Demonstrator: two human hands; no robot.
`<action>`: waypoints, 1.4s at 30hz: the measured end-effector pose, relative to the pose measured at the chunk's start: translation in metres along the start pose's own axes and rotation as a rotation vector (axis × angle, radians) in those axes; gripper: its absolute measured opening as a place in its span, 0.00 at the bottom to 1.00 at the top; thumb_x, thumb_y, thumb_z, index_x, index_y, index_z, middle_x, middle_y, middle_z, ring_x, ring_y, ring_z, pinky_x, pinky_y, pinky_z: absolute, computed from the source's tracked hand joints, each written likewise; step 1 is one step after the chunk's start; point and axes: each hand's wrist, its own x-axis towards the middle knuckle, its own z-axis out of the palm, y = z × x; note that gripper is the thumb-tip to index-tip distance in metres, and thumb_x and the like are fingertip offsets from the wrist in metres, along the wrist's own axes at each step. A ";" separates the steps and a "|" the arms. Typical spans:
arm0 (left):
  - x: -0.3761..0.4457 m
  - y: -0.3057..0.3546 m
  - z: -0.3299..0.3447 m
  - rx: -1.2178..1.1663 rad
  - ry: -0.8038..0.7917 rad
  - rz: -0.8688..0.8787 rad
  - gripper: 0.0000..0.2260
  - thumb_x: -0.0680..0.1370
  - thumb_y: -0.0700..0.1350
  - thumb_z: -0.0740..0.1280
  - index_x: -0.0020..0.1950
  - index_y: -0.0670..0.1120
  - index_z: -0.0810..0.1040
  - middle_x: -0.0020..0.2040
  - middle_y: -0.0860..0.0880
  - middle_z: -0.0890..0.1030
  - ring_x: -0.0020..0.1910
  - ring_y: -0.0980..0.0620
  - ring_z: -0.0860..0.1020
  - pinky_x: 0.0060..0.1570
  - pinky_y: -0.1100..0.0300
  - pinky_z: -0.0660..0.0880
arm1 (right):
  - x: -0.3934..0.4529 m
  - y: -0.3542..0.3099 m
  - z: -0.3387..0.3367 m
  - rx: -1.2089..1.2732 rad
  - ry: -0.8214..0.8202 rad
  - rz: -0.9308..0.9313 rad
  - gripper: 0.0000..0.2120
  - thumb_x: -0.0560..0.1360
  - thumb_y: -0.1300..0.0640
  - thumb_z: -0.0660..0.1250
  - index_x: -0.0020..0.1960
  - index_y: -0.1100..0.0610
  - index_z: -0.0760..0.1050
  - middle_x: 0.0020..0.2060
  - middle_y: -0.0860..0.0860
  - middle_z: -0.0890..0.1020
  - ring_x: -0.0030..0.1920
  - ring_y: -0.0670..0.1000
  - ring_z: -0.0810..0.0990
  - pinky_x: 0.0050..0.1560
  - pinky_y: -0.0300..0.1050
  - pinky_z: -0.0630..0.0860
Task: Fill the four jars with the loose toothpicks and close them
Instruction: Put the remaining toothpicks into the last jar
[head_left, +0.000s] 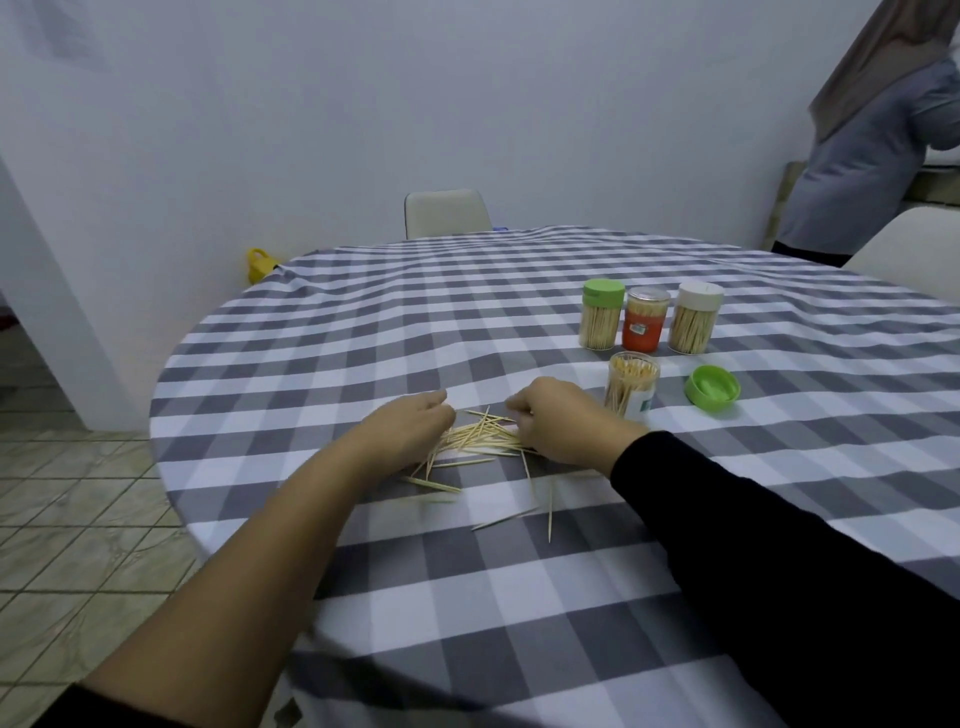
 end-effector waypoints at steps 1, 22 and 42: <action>0.001 -0.007 -0.006 0.059 -0.089 -0.001 0.29 0.77 0.53 0.62 0.76 0.49 0.59 0.73 0.48 0.66 0.60 0.50 0.71 0.63 0.56 0.67 | 0.000 0.001 -0.002 0.035 -0.034 -0.022 0.23 0.77 0.58 0.60 0.73 0.57 0.65 0.70 0.53 0.70 0.68 0.54 0.69 0.67 0.44 0.66; 0.004 -0.014 0.003 0.315 0.018 0.105 0.25 0.79 0.44 0.64 0.75 0.54 0.63 0.72 0.54 0.69 0.68 0.52 0.69 0.64 0.63 0.63 | 0.013 -0.004 0.006 -0.217 -0.061 -0.131 0.15 0.78 0.52 0.58 0.60 0.53 0.78 0.55 0.54 0.75 0.56 0.56 0.75 0.56 0.50 0.73; 0.021 0.006 0.008 0.748 0.045 -0.029 0.25 0.79 0.39 0.62 0.75 0.51 0.62 0.66 0.45 0.74 0.59 0.46 0.75 0.59 0.58 0.72 | 0.005 -0.013 0.013 -0.394 -0.065 -0.177 0.14 0.78 0.64 0.57 0.61 0.63 0.73 0.58 0.59 0.71 0.57 0.59 0.72 0.56 0.47 0.71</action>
